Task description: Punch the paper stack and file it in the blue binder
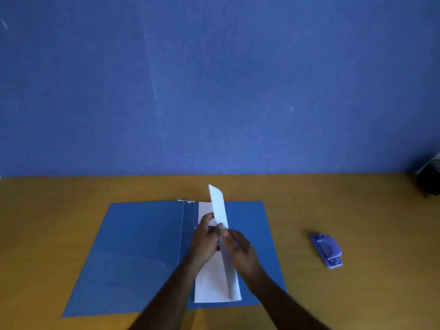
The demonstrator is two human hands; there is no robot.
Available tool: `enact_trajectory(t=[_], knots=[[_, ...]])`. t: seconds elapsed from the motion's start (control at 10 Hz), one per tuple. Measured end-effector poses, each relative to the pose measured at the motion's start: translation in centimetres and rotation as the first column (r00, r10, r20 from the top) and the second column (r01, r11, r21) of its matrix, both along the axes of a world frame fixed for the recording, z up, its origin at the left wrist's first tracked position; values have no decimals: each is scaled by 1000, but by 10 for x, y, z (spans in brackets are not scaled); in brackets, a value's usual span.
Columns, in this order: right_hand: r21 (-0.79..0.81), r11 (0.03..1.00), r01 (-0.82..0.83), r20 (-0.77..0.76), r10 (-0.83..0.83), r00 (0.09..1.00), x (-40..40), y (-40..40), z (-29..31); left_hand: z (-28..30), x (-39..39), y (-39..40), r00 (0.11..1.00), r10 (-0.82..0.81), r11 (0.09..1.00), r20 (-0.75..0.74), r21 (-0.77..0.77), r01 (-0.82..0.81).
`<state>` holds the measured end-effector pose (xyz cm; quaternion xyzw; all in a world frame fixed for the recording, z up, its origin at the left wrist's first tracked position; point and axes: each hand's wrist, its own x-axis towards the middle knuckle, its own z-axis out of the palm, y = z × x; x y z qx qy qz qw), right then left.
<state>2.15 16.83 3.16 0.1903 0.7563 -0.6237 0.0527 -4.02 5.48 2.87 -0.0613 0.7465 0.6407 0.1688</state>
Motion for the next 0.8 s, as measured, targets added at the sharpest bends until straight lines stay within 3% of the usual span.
enact_trajectory(t=[0.1,0.4,0.6,0.8], knots=[[-23,999,36,22,-36,999,-2,11,-1,-3,8,21,991,-73,994,112,88,64],[-17,983,185,135,-181,974,-1,61,-25,-24,24,35,950,-247,966,193,-22,256],[137,960,244,212,-269,939,-2,86,-33,-31,24,35,936,-314,929,163,-152,338],[330,910,252,51,-284,957,0,109,-16,-27,32,28,893,-449,788,-44,-490,372]])
